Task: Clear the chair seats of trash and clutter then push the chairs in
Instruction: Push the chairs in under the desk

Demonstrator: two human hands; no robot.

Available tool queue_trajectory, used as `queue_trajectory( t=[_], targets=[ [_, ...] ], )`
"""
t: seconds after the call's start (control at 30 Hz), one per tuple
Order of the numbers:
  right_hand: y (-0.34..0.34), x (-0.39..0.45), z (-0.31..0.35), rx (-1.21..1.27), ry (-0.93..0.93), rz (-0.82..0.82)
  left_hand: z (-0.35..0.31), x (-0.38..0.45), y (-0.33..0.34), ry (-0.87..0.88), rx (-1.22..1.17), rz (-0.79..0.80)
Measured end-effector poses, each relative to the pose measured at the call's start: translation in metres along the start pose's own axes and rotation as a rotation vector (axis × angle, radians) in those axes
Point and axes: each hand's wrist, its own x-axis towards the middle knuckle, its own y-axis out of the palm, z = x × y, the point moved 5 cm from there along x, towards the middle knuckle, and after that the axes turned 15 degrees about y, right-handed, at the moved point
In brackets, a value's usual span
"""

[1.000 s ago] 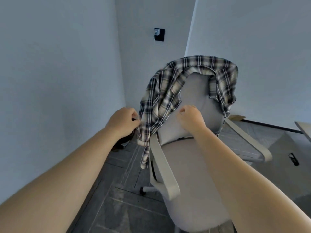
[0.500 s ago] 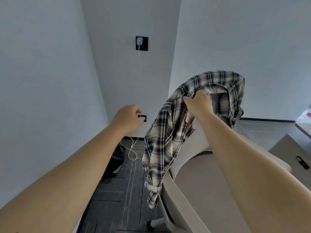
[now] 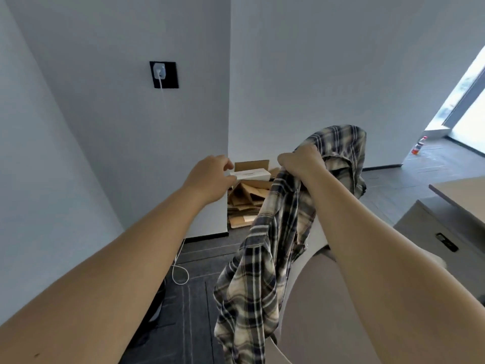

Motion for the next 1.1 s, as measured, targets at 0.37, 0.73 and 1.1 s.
queue_trajectory(
  t=[0.37, 0.73, 1.1],
  targets=[
    [-0.004, -0.065, -0.022, 0.117, 0.08, 0.042, -0.014, 0.077, 0.031, 0.449, -0.003, 0.268],
    [-0.035, -0.162, -0.088, -0.039, 0.286, -0.075, -0.084, 0.041, 0.048, 1.034, 0.165, 0.267],
    [-0.052, -0.233, -0.134, -0.524, 0.361, -0.679, -0.122, -0.042, 0.046, 1.15, 0.049, 0.154]
  ],
)
